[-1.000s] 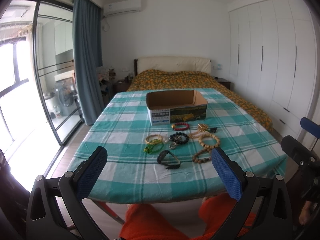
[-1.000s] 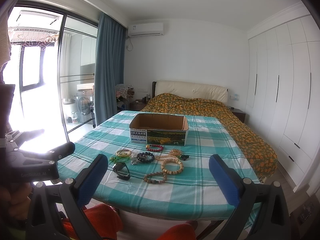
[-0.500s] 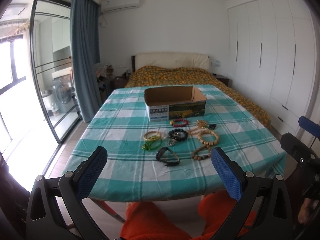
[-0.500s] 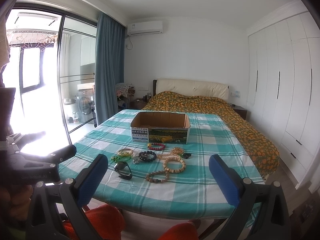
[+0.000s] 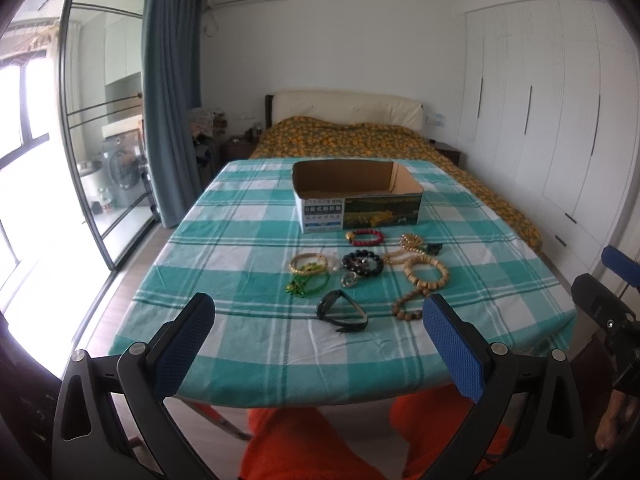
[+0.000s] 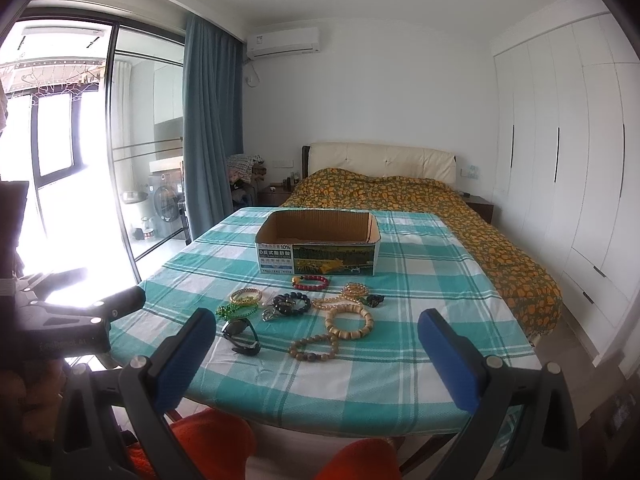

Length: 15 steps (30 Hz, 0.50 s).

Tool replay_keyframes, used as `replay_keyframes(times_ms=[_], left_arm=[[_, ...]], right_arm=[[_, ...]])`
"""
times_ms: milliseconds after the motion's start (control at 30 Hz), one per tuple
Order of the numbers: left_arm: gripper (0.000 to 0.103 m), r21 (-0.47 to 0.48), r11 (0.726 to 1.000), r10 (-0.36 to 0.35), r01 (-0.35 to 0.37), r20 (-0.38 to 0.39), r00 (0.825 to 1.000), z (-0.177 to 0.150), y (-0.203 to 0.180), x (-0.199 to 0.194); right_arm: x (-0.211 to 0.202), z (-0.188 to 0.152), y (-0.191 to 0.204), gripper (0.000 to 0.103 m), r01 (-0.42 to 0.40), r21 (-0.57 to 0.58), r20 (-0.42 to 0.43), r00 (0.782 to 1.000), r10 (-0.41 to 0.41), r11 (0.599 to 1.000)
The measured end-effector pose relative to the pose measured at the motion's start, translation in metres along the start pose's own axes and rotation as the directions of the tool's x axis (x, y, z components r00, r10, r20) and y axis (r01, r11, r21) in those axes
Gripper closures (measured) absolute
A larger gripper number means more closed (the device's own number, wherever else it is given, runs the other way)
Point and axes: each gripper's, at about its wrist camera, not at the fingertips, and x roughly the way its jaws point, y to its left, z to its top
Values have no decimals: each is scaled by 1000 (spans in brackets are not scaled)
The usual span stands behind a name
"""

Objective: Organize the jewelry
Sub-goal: 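Move both tools forward over the jewelry beside the cardboard box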

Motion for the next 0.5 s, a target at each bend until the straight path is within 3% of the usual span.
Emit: replay_keyframes(times_ms=[167, 500], left_arm=[[0, -5, 999, 49, -49, -22, 999, 3, 15, 21], [0, -32, 997, 60, -64, -99, 993, 7, 35, 71]], right_arm=[[17, 2, -7, 0, 10, 11, -26, 1000, -9, 1000], [61, 4, -23, 0, 21, 30, -90, 996, -18, 999]])
